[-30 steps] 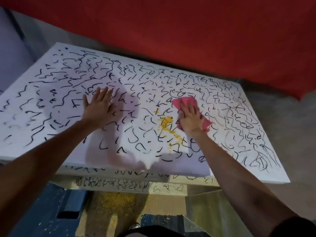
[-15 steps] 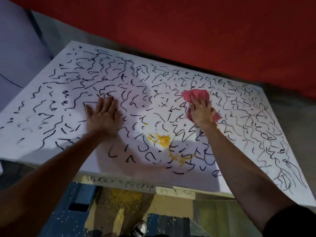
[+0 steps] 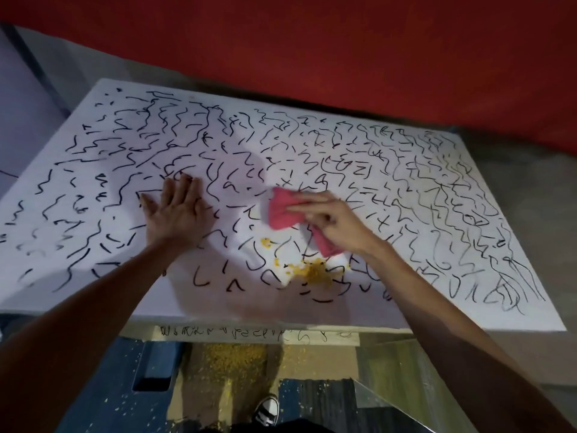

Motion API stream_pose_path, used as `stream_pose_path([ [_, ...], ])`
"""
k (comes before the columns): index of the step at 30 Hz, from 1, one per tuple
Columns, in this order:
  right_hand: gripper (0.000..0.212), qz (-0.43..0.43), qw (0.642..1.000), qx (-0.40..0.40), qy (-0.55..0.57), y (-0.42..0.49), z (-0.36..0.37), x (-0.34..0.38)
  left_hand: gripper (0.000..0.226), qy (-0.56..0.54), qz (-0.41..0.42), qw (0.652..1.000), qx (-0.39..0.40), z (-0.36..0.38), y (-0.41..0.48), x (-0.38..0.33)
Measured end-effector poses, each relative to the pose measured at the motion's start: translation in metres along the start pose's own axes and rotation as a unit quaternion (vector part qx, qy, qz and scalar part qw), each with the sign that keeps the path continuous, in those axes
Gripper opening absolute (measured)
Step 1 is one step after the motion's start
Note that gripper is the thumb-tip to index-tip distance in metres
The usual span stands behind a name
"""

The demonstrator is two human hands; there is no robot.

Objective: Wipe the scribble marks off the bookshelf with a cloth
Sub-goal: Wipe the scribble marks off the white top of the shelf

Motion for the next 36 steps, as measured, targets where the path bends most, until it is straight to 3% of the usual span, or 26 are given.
stream_pose_path([
  [3, 0.046, 0.212, 0.969, -0.113, -0.053, -0.049, -0.046, -0.074, 0.055, 0.007, 0.005, 1.0, -0.002, 0.003, 0.004, 0.004],
  [5, 0.045, 0.331, 0.922, -0.095, -0.179, -0.086, -0.05, -0.099, 0.054, 0.009, 0.01, 1.0, -0.006, 0.005, 0.006, 0.005],
  [6, 0.044, 0.348, 0.904, -0.098, -0.227, -0.1, -0.043, -0.099, 0.054, 0.011, 0.013, 1.0, -0.008, 0.006, 0.006, 0.006],
  [14, 0.047, 0.264, 0.925, -0.155, -0.225, -0.102, 0.045, 0.032, 0.051, 0.01, 0.021, 1.0, -0.011, 0.001, 0.001, -0.002],
  [17, 0.046, 0.229, 0.946, -0.163, -0.162, -0.082, 0.063, 0.067, 0.053, 0.004, 0.009, 1.0, -0.003, -0.001, -0.003, -0.004],
  [19, 0.046, 0.246, 0.957, -0.15, -0.041, -0.072, 0.053, 0.064, 0.054, 0.001, 0.004, 1.0, 0.003, -0.004, -0.005, -0.007],
  [21, 0.046, 0.268, 0.946, -0.182, 0.009, -0.062, 0.029, 0.043, 0.054, -0.002, 0.003, 1.0, 0.004, -0.005, -0.006, -0.009],
  [23, 0.044, 0.307, 0.934, -0.18, -0.022, -0.043, 0.01, 0.014, 0.054, 0.003, 0.005, 1.0, 0.004, -0.006, -0.005, -0.008],
  [25, 0.043, 0.34, 0.927, -0.079, -0.14, -0.018, 0.011, 0.001, 0.054, 0.002, 0.0, 1.0, 0.007, -0.005, -0.003, -0.007],
  [27, 0.043, 0.29, 0.931, -0.012, -0.22, 0.01, 0.026, 0.006, 0.054, -0.005, 0.006, 1.0, 0.005, -0.005, -0.004, -0.007],
  [29, 0.042, 0.187, 0.957, 0.029, -0.219, 0.036, 0.042, 0.024, 0.053, -0.008, 0.009, 1.0, -0.002, -0.005, -0.004, -0.007],
  [32, 0.041, 0.071, 0.98, 0.076, -0.173, 0.043, 0.053, 0.047, 0.056, -0.004, 0.028, 0.999, -0.019, -0.005, -0.004, -0.007],
  [36, 0.037, -0.017, 0.988, 0.133, -0.075, 0.013, 0.058, 0.066, 0.053, -0.012, 0.005, 1.0, -0.001, -0.002, -0.002, -0.004],
])
Point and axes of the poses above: each hand's wrist, its own y-axis towards the middle knuckle, its own z-axis out of the palm, x = y × z, the point moved 3 cm from there along y, towards the middle knuckle, and after that the axes turned 14 degrees about -y, right-handed, at the moved point
